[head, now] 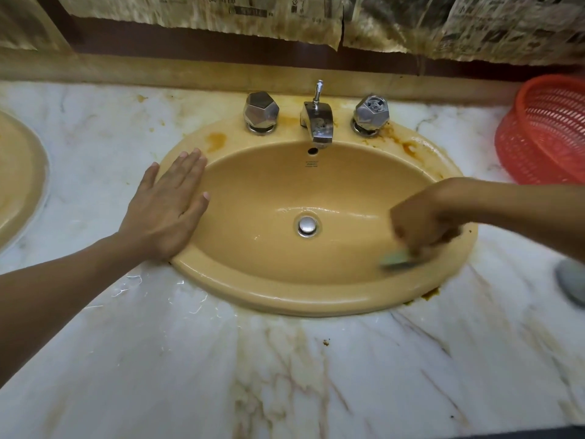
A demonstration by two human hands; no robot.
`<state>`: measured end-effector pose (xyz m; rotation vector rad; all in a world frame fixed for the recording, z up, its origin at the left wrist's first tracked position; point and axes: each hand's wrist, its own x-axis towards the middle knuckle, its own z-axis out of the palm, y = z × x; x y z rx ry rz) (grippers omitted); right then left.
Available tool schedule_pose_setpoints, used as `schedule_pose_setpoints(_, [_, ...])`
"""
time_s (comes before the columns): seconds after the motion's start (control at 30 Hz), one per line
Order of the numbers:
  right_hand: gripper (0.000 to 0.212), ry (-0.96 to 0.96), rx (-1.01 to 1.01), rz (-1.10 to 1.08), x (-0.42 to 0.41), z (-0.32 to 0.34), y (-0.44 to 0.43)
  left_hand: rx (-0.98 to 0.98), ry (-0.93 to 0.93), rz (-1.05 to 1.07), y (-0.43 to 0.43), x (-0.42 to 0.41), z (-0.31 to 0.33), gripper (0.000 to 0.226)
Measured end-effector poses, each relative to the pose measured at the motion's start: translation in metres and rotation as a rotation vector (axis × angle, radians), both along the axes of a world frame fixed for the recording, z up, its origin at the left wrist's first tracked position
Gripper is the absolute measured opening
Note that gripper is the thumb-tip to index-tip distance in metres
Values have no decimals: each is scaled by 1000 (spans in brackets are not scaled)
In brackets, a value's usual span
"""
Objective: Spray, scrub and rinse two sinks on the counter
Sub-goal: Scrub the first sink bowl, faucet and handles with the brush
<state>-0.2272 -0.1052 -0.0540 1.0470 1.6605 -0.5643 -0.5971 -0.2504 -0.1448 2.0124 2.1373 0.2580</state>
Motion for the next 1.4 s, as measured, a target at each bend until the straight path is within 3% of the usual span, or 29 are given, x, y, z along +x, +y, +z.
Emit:
schedule_pose_setpoints(0.07, [18, -73, 179, -36, 31, 11, 23, -3, -3, 0, 0, 0, 0, 72])
schedule_pose_setpoints(0.17, [16, -52, 321, 154, 32, 6, 28, 2, -8, -6, -2, -1, 1, 72])
schedule_pose_setpoints(0.23, [16, -60, 267, 249, 24, -4, 13, -1, -9, -22, -3, -2, 2, 73])
schedule_pose_setpoints(0.37, [21, -73, 68, 156, 24, 7, 6, -9, -5, -21, -5, -3, 4, 74])
schedule_pose_setpoints(0.47, [22, -121, 248, 296, 29, 6, 23, -17, 6, -19, -5, -1, 4, 76])
schedule_pose_setpoints(0.57, [14, 59, 514, 448, 25, -22, 29, -13, 7, -9, -7, -1, 3, 75])
schedule_pose_setpoints(0.67, [23, 284, 676, 501, 17, -62, 26, -7, 1, -18, -7, -1, 2, 76])
schedule_pose_setpoints(0.83, [22, 309, 456, 422, 15, -93, 5, -5, -7, -32, -6, -3, 1, 75])
schedule_pose_setpoints(1.0, [26, 311, 688, 392, 12, -80, 28, -5, -11, -32, -6, -4, 1, 75])
schedule_pose_setpoints(1.13, [11, 249, 363, 331, 20, -80, 10, -4, -17, -35, -6, -4, 2, 75])
schedule_pose_setpoints(1.3, [25, 351, 564, 121, 3, -87, 27, -9, -16, -38, -6, -4, 2, 78])
schedule_pose_setpoints(1.4, [10, 487, 200, 51, -11, -102, -20, -11, -20, -39, -6, -4, 2, 78])
